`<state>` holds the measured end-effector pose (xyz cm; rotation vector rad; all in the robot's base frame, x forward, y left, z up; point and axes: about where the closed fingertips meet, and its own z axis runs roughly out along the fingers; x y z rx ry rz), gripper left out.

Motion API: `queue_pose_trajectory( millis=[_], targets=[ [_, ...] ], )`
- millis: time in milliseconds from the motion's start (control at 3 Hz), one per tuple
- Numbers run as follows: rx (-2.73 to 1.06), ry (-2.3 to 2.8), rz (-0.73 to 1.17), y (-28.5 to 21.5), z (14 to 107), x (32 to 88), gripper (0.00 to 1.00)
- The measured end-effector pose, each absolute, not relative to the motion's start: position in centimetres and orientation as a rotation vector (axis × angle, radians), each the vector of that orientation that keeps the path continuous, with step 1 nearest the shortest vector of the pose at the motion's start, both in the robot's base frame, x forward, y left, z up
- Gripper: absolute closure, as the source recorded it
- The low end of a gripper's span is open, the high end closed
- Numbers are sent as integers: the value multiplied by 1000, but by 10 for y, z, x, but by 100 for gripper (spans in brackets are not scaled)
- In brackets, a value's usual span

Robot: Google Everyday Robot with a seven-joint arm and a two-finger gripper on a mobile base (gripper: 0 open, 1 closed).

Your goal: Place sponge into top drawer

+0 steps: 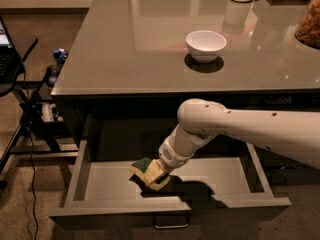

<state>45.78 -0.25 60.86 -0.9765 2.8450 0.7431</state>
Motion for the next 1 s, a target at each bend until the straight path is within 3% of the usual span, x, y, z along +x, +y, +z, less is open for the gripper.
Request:
queue_pose_trajectory(
  millis=[1000],
  targets=[
    [-977,2845,743,-2,609,458,11]
  ],
)
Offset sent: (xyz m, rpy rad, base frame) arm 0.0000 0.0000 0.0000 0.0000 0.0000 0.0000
